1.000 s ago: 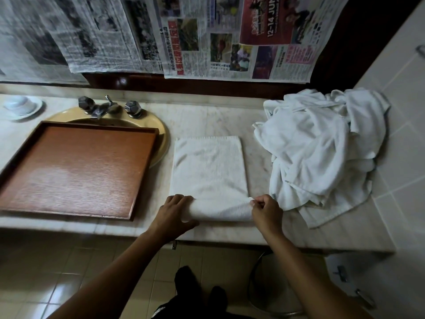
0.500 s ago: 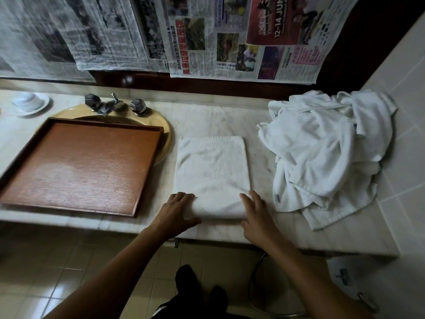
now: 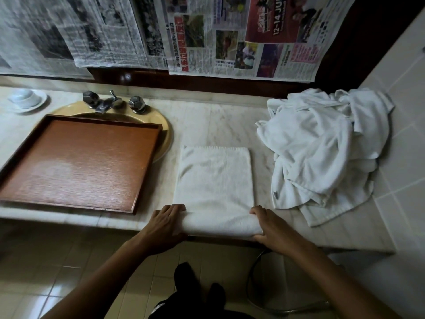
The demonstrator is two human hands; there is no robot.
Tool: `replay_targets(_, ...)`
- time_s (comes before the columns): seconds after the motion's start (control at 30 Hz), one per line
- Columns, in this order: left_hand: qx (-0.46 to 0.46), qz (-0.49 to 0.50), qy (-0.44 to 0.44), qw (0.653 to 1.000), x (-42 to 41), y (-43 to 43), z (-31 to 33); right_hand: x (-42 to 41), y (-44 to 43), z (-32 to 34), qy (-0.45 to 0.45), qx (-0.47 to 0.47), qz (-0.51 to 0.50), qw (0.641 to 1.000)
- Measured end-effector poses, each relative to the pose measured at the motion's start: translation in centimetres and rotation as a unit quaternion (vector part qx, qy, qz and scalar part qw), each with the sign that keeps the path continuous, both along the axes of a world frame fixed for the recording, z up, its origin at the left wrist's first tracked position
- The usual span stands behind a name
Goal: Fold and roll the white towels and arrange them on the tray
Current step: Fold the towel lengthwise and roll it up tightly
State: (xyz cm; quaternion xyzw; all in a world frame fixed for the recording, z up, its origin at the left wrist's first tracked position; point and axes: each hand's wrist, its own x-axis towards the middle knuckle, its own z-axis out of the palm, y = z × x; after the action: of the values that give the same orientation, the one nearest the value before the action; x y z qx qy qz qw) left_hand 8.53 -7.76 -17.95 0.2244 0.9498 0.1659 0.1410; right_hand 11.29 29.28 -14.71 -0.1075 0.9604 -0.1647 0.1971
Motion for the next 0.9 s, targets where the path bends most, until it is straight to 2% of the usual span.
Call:
replay_targets(0.1, 0.041, 0.034, -0.065, 0.996, 0.0, -0.4, 0.7, 0.0, 0.9, 1.1, -0.064, -0.071, -0.059, 0.994)
replay_targets(0.2, 0.116, 0.078, -0.122, 0.983, 0.0, -1.0, 1.3, 0.3, 1.4, 1.1, -0.052, -0.129, -0.081, 0.987)
replay_targets(0.33, 0.207, 0.142, -0.151, 0.956, -0.3, -1.5, 1.5, -0.4, 2.1, 0.4, -0.030, -0.155, -0.084, 0.984)
replay_targets(0.5, 0.269, 0.247, -0.190, 0.911, -0.5, 0.2, 2.4, -1.2, 2.7, 0.2, -0.060, -0.200, -0.129, 0.969)
replay_targets(0.63, 0.257, 0.302, -0.171, 0.902, -1.1, 1.3, 2.3, -1.6, 2.1, 0.2, -0.058, -0.209, -0.154, 0.964)
replay_targets(0.7, 0.241, 0.318, -0.165, 0.902, -1.5, 1.6, 2.3, -2.0, 1.6, -0.2, -0.020, -0.200, -0.171, 0.964)
replay_targets(0.77, 0.227, 0.340, -0.147, 0.900, -1.9, 1.9, 2.1, -2.1, 0.9, -0.9, 0.062, -0.175, -0.179, 0.966)
replay_targets(0.9, 0.185, 0.368, -0.124, 0.903, -2.3, 2.8, 2.3, -0.8, -2.0, -2.5, 0.261, -0.102, -0.092, 0.955)
